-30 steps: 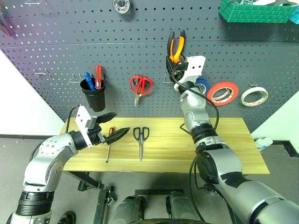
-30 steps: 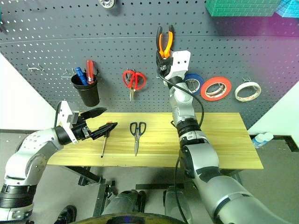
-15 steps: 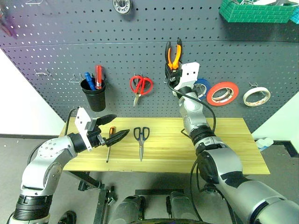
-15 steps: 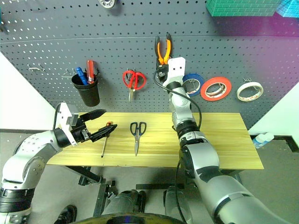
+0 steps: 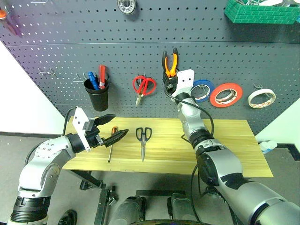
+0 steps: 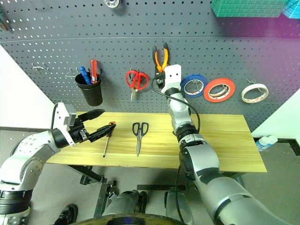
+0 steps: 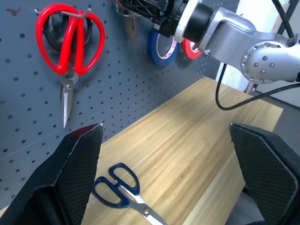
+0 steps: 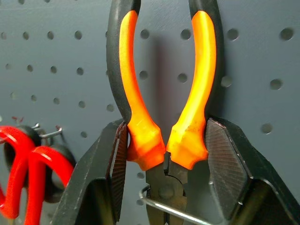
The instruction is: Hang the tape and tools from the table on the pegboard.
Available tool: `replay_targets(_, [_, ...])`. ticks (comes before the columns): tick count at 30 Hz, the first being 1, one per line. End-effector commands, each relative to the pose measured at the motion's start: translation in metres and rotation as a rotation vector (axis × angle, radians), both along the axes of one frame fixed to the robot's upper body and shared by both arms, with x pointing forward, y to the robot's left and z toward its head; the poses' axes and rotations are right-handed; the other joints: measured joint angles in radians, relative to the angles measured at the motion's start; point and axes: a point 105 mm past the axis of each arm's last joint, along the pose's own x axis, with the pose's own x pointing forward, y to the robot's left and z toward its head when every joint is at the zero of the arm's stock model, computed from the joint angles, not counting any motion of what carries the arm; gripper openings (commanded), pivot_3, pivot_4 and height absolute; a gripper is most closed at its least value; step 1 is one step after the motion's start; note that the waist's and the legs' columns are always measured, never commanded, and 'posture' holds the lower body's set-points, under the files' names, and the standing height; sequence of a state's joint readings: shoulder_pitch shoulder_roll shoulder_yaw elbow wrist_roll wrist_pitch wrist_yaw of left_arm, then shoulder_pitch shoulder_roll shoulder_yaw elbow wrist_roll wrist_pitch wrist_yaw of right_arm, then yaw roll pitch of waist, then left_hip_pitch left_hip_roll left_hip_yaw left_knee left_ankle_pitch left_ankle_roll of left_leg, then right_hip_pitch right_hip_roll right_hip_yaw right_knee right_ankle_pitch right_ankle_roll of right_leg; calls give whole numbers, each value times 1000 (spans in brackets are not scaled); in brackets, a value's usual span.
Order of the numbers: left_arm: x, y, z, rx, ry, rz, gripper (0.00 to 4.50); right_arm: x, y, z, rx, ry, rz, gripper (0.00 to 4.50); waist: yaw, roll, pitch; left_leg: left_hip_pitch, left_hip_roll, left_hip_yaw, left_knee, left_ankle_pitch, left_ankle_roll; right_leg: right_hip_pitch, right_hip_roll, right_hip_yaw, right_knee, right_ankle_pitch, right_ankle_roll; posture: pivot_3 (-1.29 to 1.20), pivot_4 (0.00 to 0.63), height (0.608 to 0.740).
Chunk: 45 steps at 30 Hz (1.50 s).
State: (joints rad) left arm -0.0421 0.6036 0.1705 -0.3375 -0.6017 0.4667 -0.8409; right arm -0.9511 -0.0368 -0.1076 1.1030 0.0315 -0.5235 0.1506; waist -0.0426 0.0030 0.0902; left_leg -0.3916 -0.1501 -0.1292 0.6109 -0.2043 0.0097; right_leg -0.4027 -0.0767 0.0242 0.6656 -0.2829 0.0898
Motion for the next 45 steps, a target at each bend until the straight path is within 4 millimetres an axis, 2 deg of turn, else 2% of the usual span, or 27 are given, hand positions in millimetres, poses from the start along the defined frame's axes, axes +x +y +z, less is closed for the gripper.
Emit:
replay_targets(1, [-2,-3,13,0,-47,-17,4500,0,0,15,32,-48,-1,3714,0,0,0,0,0,0,0,0,0,0,0,0,0,0,0,34,57,740])
replay_targets(3, [-2,-4,13,1,-49,-17,4500,0,-1,16,31,-50,-5,4375,0,0,0,0,0,0,0,0,0,0,0,0,0,0,0,35,54,740])
replay_targets(4, [-1,-4,13,3,-51,-18,4500,0,-1,16,30,-52,-4,4479,0,0,0,0,0,0,-1,0,0,0,0,0,0,0,0,35,50,740])
replay_targets(10, [-2,-6,14,2,-54,-19,4500,0,0,20,33,-66,-7,4479,0,0,0,0,0,0,-1,0,0,0,0,0,0,0,0,36,46,740])
replay_targets(15, [-2,-7,16,0,-57,-15,4500,-3,-2,31,59,-114,-6,4479,1,0,0,0,0,0,-1,0,0,0,0,0,0,0,0,38,48,740])
replay_targets(20, [-1,-7,17,-4,-51,-12,4500,-17,2,55,58,-246,4,4479,1,0,0,0,0,0,-1,0,0,0,0,0,0,0,0,34,50,740])
replay_targets(28, [0,-9,16,-13,-38,-28,4500,-40,3,77,59,-382,40,4479,2,0,0,0,0,0,-2,0,0,-1,0,0,0,0,-1,16,57,740])
replay_targets(34, [2,-11,16,-6,-44,-33,4500,-53,-3,80,73,-386,83,4479,5,0,0,0,0,0,-2,0,0,-1,0,0,0,-1,-1,8,60,740])
replay_targets(36, [3,-11,16,-3,-45,-29,4500,-58,-14,81,123,-350,114,4479,6,0,0,0,0,0,-2,0,0,-1,0,0,-1,-1,-1,8,60,740])
replay_targets(38, [4,-9,15,-12,-39,-26,4500,-70,-19,91,215,-325,203,4479,9,0,1,0,0,0,-2,0,0,-1,0,0,-1,-1,-2,-5,67,740])
replay_targets(41, [5,-8,14,-11,-40,-25,4500,-82,-27,85,284,-209,319,4479,18,0,2,-1,0,0,-2,0,0,-1,-1,0,-1,-3,-4,-15,66,740])
replay_targets(45, [8,-11,13,-21,-40,-28,4500,-99,-47,45,131,-29,384,4479,35,0,2,-1,1,0,-2,-2,-1,0,-2,0,-2,-5,-5,-26,72,740])
